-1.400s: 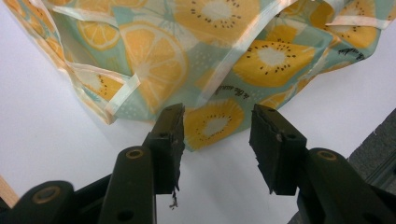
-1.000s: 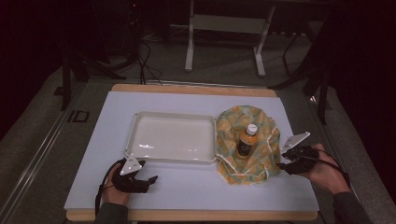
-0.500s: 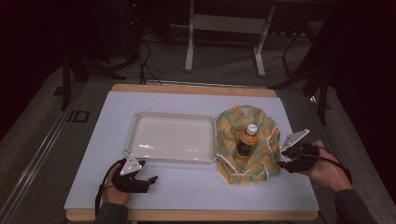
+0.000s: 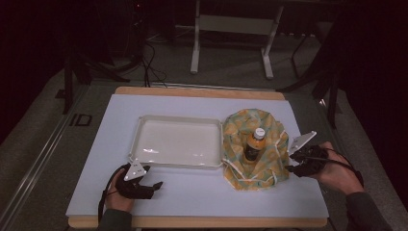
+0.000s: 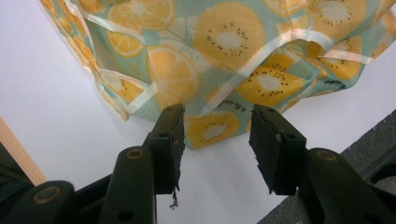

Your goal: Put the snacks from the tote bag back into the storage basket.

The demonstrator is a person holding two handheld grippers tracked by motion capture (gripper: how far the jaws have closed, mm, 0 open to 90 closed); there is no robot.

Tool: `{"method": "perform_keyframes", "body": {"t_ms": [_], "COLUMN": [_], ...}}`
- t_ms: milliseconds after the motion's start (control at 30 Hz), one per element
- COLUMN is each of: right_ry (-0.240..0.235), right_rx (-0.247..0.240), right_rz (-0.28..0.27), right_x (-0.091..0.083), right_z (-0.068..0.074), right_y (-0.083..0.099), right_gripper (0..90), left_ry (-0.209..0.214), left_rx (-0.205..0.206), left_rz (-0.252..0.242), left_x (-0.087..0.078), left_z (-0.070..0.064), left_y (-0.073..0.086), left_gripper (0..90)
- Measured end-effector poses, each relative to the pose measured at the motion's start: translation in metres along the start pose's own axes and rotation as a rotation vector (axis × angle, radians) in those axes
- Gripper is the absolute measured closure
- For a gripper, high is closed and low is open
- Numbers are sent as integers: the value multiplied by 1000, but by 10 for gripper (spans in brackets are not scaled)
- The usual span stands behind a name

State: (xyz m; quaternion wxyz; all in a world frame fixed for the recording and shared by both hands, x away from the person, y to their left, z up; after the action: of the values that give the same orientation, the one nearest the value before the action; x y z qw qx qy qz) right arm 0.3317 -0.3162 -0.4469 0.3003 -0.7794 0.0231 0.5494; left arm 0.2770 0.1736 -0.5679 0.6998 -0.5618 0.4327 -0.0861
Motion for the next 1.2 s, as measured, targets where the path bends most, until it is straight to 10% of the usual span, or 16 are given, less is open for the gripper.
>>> {"method": "perform_keyframes", "body": {"t_ms": [1200], "right_ry": [-12], "right_rx": [-54], "right_rz": [6], "right_x": [-21], "right_z": [-10], "right_y": [-22], "right_gripper": [549], "left_ry": [13], "left_rx": [5], "left_rz": [3], "left_x": [0], "left_z": [0], "left_y": [0], "left_gripper": [235]}}
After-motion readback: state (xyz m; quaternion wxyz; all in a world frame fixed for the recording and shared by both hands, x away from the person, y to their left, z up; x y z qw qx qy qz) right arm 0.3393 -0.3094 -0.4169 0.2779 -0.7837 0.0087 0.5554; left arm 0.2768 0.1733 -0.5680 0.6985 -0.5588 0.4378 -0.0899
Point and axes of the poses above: each handheld gripper's, and its own axes: x roughly forward along the jaws, y roughly out of its underside, z roughly to its left, the point moved 4 cm from there along x, roughly forward along the jaws, and after that the axes turned 9 degrees about -z, right-handed, at the moved point
